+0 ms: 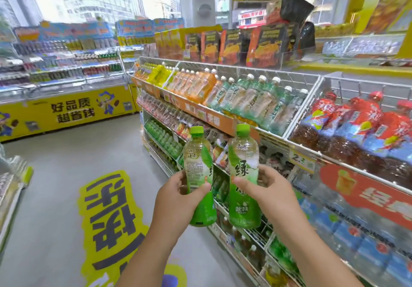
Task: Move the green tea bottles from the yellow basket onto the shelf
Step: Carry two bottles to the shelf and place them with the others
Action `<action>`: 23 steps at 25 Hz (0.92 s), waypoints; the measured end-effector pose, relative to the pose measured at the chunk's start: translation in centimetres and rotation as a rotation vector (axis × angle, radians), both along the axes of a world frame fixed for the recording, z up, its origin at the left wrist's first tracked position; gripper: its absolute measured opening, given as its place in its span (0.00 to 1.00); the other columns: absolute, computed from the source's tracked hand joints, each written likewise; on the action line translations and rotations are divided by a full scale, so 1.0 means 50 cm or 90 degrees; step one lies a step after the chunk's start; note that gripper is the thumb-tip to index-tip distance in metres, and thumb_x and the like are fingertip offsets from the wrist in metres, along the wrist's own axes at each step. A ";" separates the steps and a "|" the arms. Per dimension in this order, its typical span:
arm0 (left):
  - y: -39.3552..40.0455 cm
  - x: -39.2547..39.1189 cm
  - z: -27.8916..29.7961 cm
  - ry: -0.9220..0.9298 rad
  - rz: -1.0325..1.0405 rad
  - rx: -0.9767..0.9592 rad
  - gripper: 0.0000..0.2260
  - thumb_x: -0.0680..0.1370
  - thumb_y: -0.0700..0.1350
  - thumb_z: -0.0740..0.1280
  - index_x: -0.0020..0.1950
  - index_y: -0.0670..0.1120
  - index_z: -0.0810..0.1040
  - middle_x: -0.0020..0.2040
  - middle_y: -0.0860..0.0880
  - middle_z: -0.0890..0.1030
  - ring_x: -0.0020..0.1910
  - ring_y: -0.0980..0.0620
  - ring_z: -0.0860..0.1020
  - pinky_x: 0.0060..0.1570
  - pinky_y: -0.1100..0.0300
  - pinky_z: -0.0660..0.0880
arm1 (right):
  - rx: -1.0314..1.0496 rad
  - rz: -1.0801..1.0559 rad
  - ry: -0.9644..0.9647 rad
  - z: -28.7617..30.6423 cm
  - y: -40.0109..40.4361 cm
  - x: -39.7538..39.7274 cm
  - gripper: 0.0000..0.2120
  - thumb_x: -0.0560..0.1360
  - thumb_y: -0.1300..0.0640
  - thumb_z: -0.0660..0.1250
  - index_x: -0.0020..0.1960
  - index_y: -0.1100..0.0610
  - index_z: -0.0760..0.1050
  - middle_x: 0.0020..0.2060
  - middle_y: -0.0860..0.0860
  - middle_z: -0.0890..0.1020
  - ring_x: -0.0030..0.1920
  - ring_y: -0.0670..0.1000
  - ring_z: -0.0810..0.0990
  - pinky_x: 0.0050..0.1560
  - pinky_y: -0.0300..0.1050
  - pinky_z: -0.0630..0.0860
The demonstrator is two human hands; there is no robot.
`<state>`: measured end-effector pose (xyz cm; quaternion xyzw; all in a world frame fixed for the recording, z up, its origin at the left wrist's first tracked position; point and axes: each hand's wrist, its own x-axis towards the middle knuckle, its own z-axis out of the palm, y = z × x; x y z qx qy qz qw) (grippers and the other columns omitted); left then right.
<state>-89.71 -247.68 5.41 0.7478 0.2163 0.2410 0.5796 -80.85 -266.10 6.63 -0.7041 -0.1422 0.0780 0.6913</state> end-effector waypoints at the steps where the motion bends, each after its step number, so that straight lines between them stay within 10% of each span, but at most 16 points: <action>1: 0.030 0.027 0.002 -0.001 -0.012 -0.001 0.11 0.72 0.47 0.79 0.51 0.59 0.83 0.47 0.61 0.86 0.48 0.60 0.84 0.51 0.56 0.81 | 0.000 -0.007 0.002 -0.001 0.028 0.023 0.18 0.69 0.57 0.81 0.55 0.48 0.79 0.46 0.40 0.86 0.39 0.31 0.82 0.34 0.23 0.73; 6: 0.221 0.179 -0.012 -0.009 -0.080 0.021 0.17 0.66 0.60 0.77 0.54 0.63 0.83 0.50 0.61 0.86 0.53 0.57 0.84 0.56 0.46 0.81 | -0.009 -0.074 -0.001 -0.015 0.186 0.122 0.18 0.68 0.52 0.82 0.49 0.41 0.75 0.44 0.34 0.82 0.41 0.27 0.79 0.39 0.24 0.74; 11: 0.382 0.325 0.006 0.021 -0.206 0.059 0.27 0.64 0.67 0.76 0.61 0.61 0.81 0.56 0.61 0.84 0.60 0.55 0.81 0.61 0.44 0.79 | -0.036 -0.201 0.007 -0.010 0.336 0.186 0.34 0.61 0.36 0.81 0.64 0.42 0.78 0.59 0.40 0.83 0.60 0.46 0.81 0.65 0.56 0.77; 14: 0.430 0.395 0.016 0.028 -0.267 0.065 0.16 0.68 0.62 0.77 0.54 0.63 0.82 0.52 0.62 0.84 0.58 0.56 0.81 0.60 0.44 0.79 | -0.021 -0.257 0.013 -0.011 0.385 0.225 0.29 0.64 0.41 0.82 0.63 0.43 0.78 0.58 0.40 0.84 0.60 0.45 0.81 0.66 0.55 0.76; 23: 0.474 0.591 -0.042 0.074 -0.321 0.077 0.26 0.72 0.60 0.76 0.68 0.58 0.76 0.62 0.59 0.77 0.65 0.54 0.73 0.63 0.51 0.73 | -0.040 -0.307 0.059 -0.052 0.415 0.381 0.28 0.65 0.41 0.81 0.62 0.41 0.77 0.60 0.38 0.82 0.63 0.45 0.79 0.69 0.55 0.74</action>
